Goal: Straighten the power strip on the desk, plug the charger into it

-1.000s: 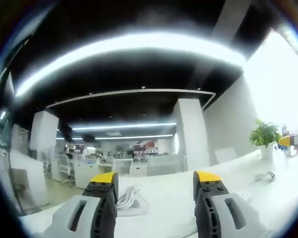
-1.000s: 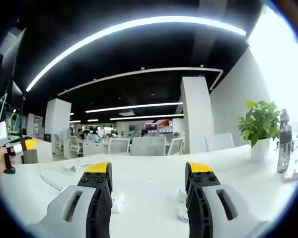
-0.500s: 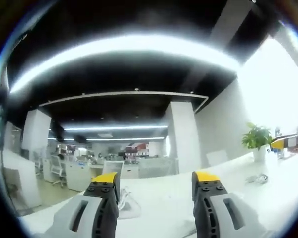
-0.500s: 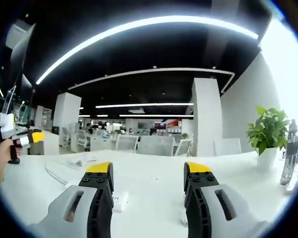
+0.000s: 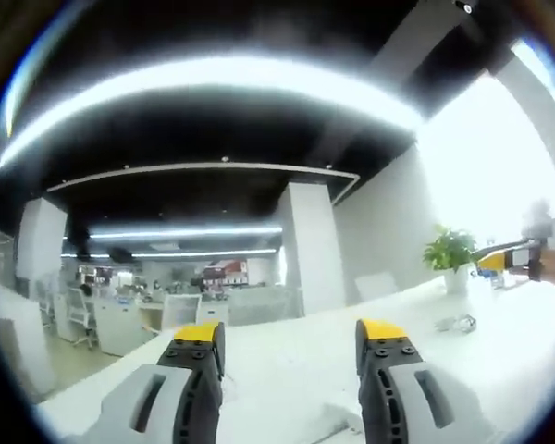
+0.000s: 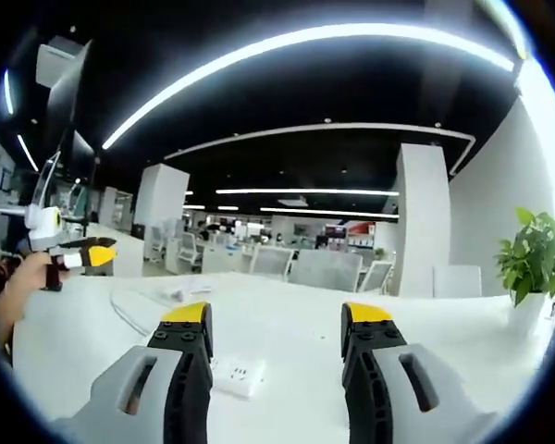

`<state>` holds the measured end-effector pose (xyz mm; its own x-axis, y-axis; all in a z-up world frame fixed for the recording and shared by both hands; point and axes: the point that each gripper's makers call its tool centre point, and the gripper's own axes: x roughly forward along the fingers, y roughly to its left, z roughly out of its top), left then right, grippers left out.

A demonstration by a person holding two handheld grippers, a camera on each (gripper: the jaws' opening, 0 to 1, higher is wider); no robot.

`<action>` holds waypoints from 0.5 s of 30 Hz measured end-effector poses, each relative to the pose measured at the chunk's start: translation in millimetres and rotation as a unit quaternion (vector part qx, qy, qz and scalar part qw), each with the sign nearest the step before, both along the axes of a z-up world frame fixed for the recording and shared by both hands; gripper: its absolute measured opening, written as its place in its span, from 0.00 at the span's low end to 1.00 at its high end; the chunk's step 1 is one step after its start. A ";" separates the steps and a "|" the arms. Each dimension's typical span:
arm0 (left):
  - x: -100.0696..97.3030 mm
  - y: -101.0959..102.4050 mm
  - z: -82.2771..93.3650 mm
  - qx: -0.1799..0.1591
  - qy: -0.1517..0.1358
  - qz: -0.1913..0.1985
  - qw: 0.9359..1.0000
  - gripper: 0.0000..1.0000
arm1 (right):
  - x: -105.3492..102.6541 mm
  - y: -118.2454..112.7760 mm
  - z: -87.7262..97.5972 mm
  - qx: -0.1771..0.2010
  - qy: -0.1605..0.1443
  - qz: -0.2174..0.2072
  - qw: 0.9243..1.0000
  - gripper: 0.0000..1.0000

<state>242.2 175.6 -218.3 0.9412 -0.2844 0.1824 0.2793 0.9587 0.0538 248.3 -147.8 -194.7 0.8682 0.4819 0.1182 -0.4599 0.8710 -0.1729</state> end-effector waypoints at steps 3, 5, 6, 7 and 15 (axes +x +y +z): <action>4.9 -2.7 -10.7 0.011 0.020 -0.013 1.000 0.55 | 5.1 6.7 -5.2 -0.015 0.009 0.018 1.000 0.53; 8.5 -3.6 -15.6 0.013 0.029 -0.018 0.999 0.56 | 9.6 12.1 -11.2 -0.027 0.020 0.033 0.999 0.53; 9.6 -4.8 -17.5 0.015 0.031 -0.021 0.999 0.56 | 10.9 15.1 -14.1 -0.027 0.027 0.043 0.998 0.53; 10.4 -6.0 -18.7 0.017 0.032 -0.025 0.999 0.56 | 12.4 18.1 -16.8 -0.029 0.032 0.053 0.998 0.53; 21.8 -15.8 -38.6 0.019 0.058 -0.065 0.996 0.50 | 28.5 37.1 -51.8 -0.046 0.092 0.111 0.988 0.52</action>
<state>264.0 159.8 -256.9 0.9096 -0.4108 0.0622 0.4082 0.9115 0.0497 276.8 -110.7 -246.5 0.7422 0.6647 -0.0854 -0.6694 0.7290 -0.1431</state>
